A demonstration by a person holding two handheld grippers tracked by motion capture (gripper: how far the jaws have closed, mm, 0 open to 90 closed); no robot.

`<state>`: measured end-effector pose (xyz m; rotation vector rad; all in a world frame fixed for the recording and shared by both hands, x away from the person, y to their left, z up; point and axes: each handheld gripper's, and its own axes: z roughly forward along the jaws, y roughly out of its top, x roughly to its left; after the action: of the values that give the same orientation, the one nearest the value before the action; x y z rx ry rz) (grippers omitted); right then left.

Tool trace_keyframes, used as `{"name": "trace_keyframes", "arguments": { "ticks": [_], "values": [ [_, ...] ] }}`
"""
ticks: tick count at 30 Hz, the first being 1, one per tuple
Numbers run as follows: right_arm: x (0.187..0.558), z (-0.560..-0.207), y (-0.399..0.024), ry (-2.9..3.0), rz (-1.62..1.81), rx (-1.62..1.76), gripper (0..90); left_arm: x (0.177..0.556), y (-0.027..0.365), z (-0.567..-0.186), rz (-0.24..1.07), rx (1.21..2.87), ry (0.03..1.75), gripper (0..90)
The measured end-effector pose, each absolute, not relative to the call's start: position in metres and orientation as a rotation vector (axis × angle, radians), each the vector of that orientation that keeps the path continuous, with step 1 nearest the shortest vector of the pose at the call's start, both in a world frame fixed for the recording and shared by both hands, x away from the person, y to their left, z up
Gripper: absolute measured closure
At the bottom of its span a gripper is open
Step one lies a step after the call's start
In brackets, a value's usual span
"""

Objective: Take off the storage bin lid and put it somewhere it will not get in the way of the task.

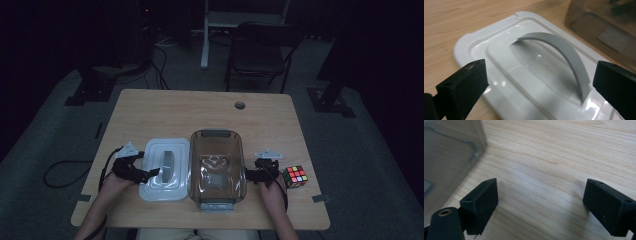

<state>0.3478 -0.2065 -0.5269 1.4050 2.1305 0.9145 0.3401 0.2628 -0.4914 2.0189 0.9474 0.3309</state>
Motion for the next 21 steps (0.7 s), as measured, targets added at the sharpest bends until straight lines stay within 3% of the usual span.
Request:
{"name": "trace_keyframes", "arguments": {
  "ticks": [9, 21],
  "values": [
    [0.348, -0.527, -0.207, 2.13, 0.916, 1.404, 12.6, 0.333, 0.279, -0.492, 0.541, 1.946, 1.164, 0.5],
    [0.348, -0.527, -0.207, 2.131, 0.915, 1.405, 12.6, 0.331, 0.302, -0.504, 0.642, 1.866, 1.465, 0.5]
  ]
}}
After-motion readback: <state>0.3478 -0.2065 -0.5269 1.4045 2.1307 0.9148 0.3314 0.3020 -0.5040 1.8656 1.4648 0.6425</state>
